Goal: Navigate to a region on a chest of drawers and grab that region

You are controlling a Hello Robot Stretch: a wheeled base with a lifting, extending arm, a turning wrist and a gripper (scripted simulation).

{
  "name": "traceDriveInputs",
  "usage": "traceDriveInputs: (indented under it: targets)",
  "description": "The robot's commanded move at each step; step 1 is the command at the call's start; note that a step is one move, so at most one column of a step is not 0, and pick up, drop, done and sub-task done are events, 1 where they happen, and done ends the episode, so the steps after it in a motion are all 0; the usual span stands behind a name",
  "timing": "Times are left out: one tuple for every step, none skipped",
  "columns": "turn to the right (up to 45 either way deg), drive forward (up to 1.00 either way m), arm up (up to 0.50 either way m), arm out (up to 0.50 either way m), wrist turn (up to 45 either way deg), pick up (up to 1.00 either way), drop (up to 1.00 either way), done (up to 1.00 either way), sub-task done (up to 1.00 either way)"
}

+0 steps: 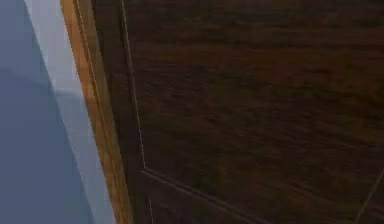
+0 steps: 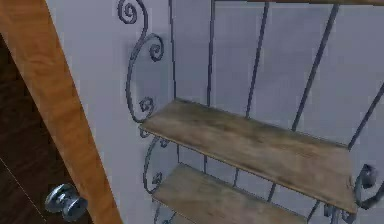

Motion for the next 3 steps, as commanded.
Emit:
traceDriveInputs:
  targets:
    - [-45.0,0.0,0.0,0.0,0.0,0.0,0.0,0.0,0.0]
    - [-45.0,0.0,0.0,0.0,0.0,0.0,0.0,0.0,0.0]
    - [-45.0,0.0,0.0,0.0,0.0,0.0,0.0,0.0,0.0]
